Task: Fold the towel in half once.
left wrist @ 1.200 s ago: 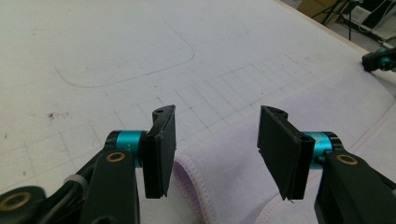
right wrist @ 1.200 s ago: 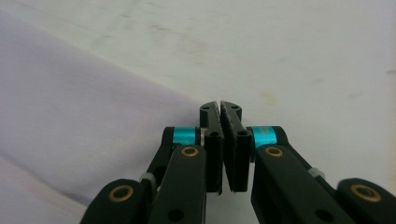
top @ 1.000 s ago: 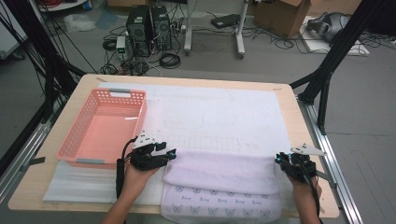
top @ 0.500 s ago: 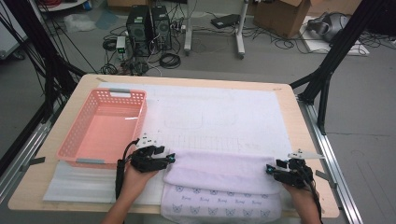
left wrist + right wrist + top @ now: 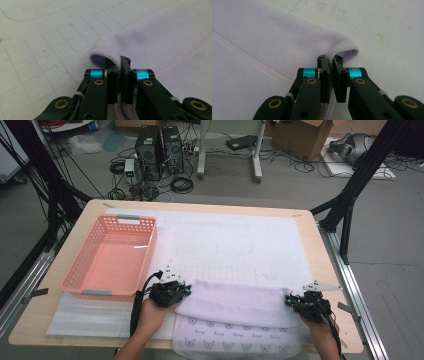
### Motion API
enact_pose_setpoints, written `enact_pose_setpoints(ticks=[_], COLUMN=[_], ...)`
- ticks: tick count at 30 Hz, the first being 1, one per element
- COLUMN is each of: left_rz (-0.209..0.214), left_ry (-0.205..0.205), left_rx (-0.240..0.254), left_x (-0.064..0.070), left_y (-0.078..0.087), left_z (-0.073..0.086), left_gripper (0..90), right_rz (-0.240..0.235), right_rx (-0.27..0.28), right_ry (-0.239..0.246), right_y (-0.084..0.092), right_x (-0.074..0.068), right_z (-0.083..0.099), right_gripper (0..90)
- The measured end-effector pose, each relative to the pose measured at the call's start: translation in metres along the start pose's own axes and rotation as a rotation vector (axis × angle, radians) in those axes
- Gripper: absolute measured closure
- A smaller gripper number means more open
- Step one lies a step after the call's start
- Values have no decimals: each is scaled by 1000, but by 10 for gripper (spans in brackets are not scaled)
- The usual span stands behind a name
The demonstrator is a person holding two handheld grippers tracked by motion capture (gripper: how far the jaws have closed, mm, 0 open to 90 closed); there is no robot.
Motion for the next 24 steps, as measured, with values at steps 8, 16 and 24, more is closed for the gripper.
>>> enact_pose_setpoints(ticks=[8, 16, 24], left_rz=[-57, -123, -179], left_ry=[60, 94, 93], left_rx=[1, 9, 34], left_x=[-28, -50, -70], left_y=[-24, -49, -67], left_z=[-11, -36, -60], left_gripper=[856, 858, 859], right_rz=[7, 22, 20], right_rx=[43, 61, 102], right_ry=[-15, -4, 5], right_y=[-27, -53, -76], right_x=[21, 39, 55], right_z=[-22, -53, -86], right_gripper=[860, 860, 860])
Point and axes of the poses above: each handheld gripper's, and its own axes: y roughly backward along the jaws, z roughly out of its underside, x roughly to its right, the point moved 1 cm from there along -y, roughly forward along the jaws, and after that the axes turned 11 degrees about x, right-handed, at the moved point
